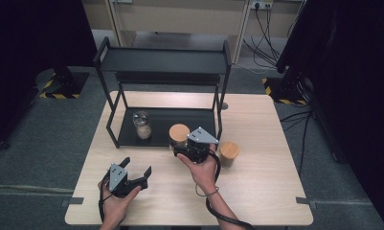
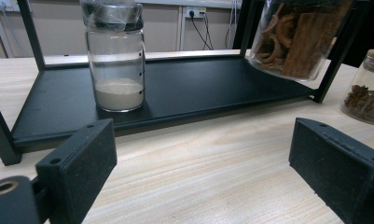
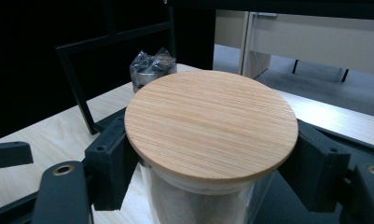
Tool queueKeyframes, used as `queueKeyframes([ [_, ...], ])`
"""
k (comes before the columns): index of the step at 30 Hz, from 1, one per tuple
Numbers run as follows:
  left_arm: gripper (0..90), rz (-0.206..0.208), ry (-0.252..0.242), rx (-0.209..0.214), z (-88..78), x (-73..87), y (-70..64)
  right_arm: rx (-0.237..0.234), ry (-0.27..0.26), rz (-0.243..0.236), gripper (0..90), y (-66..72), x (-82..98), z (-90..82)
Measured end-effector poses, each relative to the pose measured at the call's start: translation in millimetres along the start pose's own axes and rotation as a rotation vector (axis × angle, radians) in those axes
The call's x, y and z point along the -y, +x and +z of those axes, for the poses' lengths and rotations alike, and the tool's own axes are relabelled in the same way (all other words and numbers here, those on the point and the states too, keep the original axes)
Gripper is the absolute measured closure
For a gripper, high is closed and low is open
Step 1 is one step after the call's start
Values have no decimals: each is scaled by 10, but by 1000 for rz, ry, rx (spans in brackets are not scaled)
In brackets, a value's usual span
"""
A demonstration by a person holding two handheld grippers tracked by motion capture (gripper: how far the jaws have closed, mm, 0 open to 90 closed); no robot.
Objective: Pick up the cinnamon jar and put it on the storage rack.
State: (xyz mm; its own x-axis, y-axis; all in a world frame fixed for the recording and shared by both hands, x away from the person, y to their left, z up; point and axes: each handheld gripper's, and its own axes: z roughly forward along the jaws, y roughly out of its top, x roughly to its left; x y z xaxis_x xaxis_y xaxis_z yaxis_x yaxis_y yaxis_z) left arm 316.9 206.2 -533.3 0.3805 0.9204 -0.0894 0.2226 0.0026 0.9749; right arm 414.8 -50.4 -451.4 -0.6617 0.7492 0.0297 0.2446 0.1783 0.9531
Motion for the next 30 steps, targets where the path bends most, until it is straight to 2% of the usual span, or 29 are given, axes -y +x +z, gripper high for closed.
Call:
queueKeyframes([
  [30,68,-1,0,1,1,0,-1,35,40,11,262,-43,-50,360],
])
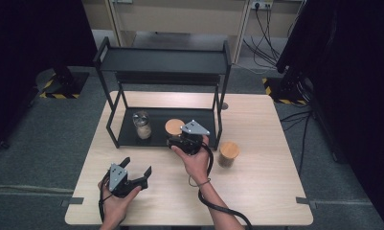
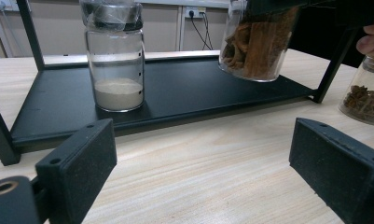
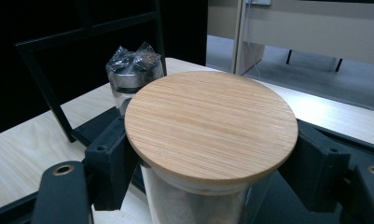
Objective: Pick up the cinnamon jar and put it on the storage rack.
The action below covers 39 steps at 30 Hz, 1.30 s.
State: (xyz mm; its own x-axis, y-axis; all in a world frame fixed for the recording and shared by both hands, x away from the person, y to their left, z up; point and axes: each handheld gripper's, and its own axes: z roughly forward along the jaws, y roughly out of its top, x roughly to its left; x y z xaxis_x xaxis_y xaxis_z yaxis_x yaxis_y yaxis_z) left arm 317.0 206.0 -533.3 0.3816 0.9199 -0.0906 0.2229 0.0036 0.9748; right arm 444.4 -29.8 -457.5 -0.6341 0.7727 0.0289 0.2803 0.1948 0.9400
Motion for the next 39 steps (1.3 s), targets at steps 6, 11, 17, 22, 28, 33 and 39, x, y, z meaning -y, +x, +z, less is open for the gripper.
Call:
queueKeyframes([
  [6,68,-1,0,1,0,0,1,14,6,8,263,-46,-33,69],
  [11,68,1,0,1,1,0,-1,22,9,10,263,-67,-48,113],
  [17,68,1,0,2,0,0,0,25,21,11,262,-72,-43,180],
  [22,67,-8,-1,3,1,0,8,23,25,12,263,-61,-42,230],
  [28,67,0,0,5,1,0,0,28,30,15,262,-66,-51,307],
  [33,67,1,0,6,0,0,1,32,33,16,262,-74,-83,370],
  [39,67,-2,-1,6,-1,0,3,40,38,12,262,-74,-112,432],
])
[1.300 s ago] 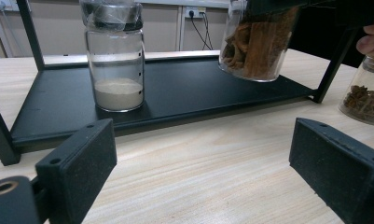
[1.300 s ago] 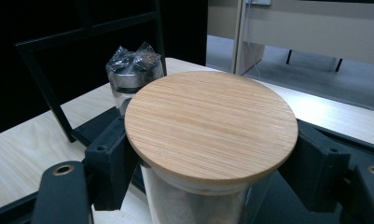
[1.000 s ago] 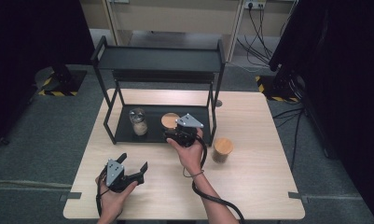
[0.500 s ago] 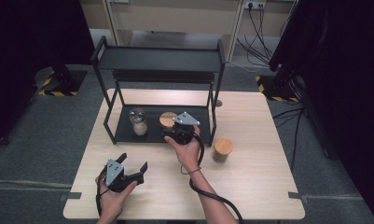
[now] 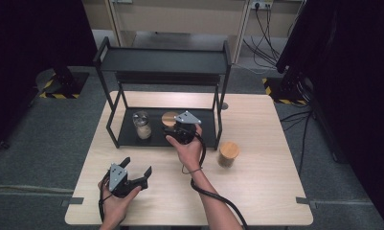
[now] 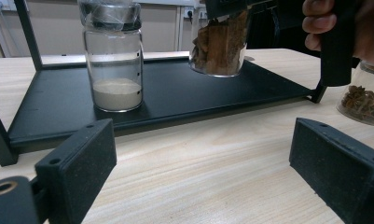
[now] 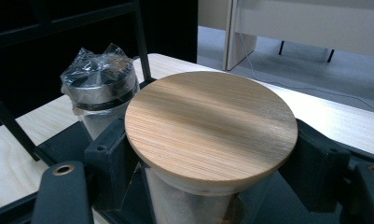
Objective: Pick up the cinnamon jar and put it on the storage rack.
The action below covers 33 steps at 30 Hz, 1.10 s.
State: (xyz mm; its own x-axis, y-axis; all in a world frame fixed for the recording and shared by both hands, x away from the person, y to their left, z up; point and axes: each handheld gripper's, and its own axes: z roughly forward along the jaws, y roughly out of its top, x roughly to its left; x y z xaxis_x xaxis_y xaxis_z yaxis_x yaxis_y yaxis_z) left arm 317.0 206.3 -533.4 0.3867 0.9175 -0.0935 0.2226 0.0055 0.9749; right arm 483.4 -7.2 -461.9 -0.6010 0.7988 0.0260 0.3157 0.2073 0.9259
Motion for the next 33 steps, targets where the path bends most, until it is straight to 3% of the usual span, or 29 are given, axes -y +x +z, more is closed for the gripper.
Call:
queueKeyframes([
  [33,65,7,1,3,1,0,-4,36,42,17,263,-75,14,269],
])
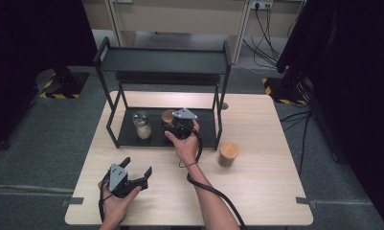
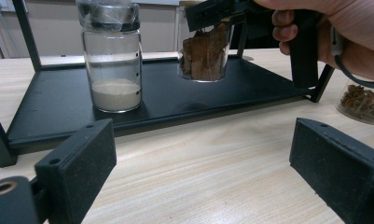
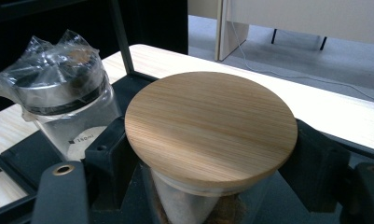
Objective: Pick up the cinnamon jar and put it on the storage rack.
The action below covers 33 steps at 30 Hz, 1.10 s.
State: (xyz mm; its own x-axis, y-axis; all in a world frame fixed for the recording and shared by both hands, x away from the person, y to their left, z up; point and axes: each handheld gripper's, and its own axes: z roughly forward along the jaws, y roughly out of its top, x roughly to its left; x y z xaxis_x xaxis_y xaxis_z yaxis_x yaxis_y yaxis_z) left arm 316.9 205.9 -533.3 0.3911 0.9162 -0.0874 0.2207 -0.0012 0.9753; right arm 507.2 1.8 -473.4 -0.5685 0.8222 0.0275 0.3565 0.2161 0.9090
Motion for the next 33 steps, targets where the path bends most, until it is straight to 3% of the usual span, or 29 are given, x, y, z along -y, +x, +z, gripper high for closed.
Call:
queueKeyframes([
  [33,64,7,0,1,0,0,-5,22,19,-11,262,-23,60,129],
])
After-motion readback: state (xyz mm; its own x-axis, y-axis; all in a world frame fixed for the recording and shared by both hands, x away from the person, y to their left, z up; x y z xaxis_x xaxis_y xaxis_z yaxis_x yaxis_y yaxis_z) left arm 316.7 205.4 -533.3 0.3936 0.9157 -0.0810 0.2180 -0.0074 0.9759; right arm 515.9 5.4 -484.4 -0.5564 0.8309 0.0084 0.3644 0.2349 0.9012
